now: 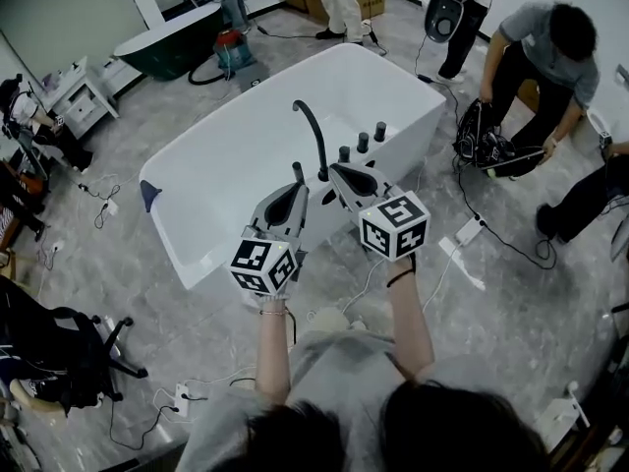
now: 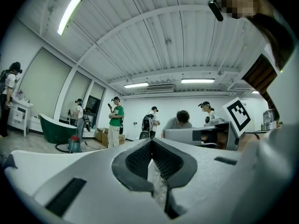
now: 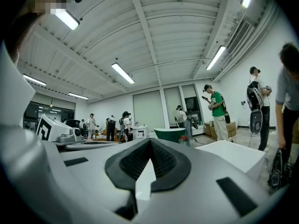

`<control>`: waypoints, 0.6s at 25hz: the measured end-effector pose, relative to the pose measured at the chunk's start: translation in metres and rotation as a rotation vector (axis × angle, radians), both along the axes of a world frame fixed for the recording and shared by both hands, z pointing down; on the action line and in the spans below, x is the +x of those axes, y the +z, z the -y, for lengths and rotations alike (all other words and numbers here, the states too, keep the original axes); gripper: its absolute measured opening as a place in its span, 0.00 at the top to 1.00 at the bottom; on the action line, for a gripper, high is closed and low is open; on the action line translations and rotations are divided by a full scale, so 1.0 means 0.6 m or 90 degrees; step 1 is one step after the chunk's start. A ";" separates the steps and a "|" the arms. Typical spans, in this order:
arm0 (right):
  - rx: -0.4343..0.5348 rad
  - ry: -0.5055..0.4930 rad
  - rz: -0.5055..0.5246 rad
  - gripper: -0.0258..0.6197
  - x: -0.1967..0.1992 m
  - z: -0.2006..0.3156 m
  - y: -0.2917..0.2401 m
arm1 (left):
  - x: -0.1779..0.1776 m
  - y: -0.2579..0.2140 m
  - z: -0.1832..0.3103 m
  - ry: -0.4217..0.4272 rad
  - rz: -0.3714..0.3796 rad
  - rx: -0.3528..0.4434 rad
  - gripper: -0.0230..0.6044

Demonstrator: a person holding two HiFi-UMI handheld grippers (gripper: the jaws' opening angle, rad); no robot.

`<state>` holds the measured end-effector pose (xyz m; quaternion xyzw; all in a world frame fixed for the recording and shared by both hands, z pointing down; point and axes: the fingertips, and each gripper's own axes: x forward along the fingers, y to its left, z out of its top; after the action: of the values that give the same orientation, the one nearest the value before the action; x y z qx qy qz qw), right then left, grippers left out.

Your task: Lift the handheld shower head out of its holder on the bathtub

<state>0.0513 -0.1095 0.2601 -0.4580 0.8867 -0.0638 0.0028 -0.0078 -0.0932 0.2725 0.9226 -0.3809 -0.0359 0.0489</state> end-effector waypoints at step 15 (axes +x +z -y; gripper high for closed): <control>-0.036 -0.042 -0.045 0.96 -0.026 0.095 0.106 | -0.001 0.105 0.099 -0.037 -0.012 -0.058 0.95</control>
<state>0.0360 -0.1662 0.3235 -0.4302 0.8987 -0.0728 -0.0436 -0.0086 -0.1527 0.3353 0.9077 -0.4081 -0.0289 0.0931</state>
